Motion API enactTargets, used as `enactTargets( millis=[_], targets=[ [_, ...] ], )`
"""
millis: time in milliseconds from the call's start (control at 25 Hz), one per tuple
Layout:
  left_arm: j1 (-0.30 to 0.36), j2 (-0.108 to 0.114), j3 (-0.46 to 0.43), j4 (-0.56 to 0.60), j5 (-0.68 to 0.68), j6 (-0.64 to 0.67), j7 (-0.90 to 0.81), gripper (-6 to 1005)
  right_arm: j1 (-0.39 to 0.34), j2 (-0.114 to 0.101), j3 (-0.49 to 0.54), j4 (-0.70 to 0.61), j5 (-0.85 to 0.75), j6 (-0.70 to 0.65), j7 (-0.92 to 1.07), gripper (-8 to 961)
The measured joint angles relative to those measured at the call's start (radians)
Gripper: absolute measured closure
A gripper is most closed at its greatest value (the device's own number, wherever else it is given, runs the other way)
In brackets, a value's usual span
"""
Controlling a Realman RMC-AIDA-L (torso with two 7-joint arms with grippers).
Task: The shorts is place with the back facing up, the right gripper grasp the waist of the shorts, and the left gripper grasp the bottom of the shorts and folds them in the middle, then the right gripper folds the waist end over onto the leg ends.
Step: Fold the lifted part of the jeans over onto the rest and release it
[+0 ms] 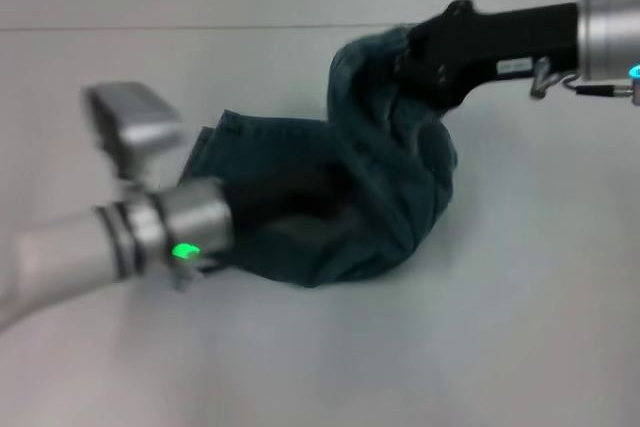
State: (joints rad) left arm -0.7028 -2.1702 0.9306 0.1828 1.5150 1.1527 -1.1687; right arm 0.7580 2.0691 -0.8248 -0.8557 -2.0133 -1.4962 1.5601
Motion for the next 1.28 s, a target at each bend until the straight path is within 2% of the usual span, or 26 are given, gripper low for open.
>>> enactTargets(
  millis=[160,240,360,440,560,640,1000,1120,1280],
  targets=[
    [0.182,0.011,-0.068,0.258,0.008,-0.038,-0.056,998,0.022,-0.009,-0.039,-0.002,-0.044,-0.002,0.023,903],
    [0.278,0.015,-0.153,0.381,0.008,-0.028,-0.086,998,0.036,-0.012,-0.052,-0.001,-0.064,-0.007,0.030,903],
    [0.374,0.011,-0.289,0.500,0.008,0.062,-0.124,998,0.064,-0.013,-0.095,0.004,-0.096,-0.011,0.034,894],
    [0.413,0.009,-0.369,0.538,0.007,0.134,-0.137,998,0.088,-0.009,-0.139,0.008,-0.119,-0.010,0.035,886],
    [0.446,0.007,-0.452,0.539,0.007,0.219,-0.138,997,0.147,0.002,-0.209,0.009,-0.173,-0.005,0.034,873],
    [0.469,0.003,-0.475,0.527,0.008,0.258,-0.133,997,0.190,0.011,-0.249,0.012,-0.209,0.006,0.031,865],
    [0.500,-0.002,-0.479,0.488,0.008,0.291,-0.131,997,0.431,0.030,-0.456,0.180,-0.253,0.134,-0.062,826],
    [0.501,-0.002,-0.479,0.471,0.008,0.297,-0.132,997,0.478,0.036,-0.546,0.218,-0.256,0.192,-0.071,813],
    [0.499,-0.002,-0.478,0.449,0.008,0.299,-0.133,998,0.498,0.043,-0.587,0.222,-0.249,0.210,-0.103,796]
  ],
)
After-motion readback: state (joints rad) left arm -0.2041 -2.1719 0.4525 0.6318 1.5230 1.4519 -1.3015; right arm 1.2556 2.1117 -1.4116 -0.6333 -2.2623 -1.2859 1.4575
